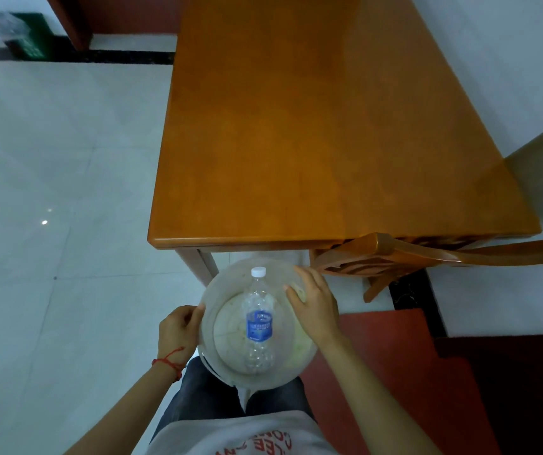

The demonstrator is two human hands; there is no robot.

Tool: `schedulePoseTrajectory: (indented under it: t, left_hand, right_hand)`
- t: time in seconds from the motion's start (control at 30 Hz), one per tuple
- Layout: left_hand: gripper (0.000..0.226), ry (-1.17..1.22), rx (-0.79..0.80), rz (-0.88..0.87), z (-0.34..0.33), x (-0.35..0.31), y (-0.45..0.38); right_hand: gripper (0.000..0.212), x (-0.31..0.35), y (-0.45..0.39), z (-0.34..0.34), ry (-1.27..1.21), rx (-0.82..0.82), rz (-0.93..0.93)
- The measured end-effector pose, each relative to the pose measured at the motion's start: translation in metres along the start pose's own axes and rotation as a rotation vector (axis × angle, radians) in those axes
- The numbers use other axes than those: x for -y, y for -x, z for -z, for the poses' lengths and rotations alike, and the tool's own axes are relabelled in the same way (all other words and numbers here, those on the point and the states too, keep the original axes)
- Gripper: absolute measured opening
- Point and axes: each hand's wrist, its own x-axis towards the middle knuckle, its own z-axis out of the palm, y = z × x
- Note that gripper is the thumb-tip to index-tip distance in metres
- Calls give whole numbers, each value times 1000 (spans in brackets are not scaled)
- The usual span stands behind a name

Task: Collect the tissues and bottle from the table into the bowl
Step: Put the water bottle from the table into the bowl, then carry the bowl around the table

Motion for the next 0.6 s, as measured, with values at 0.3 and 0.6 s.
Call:
schedulePoseTrajectory:
  t: [0.3,0.6]
  left_hand:
    - [28,104,-137,126,27,33,25]
    - [40,177,-274,241,86,93,48]
  right_hand:
    - [34,-16,11,-22,-27,137,-152]
    - [23,39,22,-83,-118,277,-94]
